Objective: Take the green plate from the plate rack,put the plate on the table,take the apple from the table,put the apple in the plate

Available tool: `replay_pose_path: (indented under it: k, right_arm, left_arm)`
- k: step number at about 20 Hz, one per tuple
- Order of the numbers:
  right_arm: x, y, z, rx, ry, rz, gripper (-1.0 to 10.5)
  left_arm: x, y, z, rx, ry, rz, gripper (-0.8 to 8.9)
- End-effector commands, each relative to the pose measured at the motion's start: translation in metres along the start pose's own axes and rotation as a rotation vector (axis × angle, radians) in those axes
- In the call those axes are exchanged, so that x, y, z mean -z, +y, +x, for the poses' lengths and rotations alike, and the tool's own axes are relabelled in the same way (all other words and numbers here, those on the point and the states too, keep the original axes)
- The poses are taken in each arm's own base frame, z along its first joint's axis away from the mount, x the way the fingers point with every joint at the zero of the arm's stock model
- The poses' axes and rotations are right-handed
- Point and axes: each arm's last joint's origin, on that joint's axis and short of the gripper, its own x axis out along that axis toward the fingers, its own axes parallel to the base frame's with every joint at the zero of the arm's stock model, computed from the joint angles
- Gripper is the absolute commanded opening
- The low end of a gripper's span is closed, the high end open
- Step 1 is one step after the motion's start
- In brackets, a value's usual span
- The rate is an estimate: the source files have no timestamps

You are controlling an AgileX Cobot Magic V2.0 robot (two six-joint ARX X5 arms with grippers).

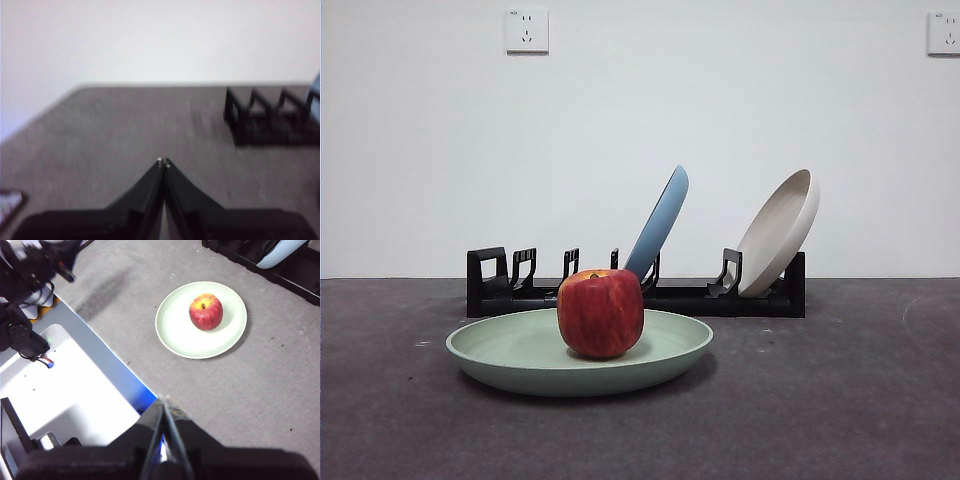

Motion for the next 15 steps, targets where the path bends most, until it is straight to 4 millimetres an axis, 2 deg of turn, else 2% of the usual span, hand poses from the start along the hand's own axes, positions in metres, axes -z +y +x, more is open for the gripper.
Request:
replay_pose_path:
  k: [1,6,15]
  right_arm:
    - [0.0021,0.0,0.0001,0.001,0.018,0.011,0.0]
    - [0.0021,0.0,0.0001,0.001,0.018,0.011,0.0]
    - [0.0021,0.0,0.0001,0.001,0.018,0.011,0.0]
  left_arm:
    - [0.0092,0.0005,0.0008,-0.007,0.059,-0.013,-0.03]
    - [0.0129,-0.0012,0.0004,0.053,0.099,-0.04,-0.03]
    - [0.0129,-0.0011,0.0005,0.046,0.099,-0.04,-0.03]
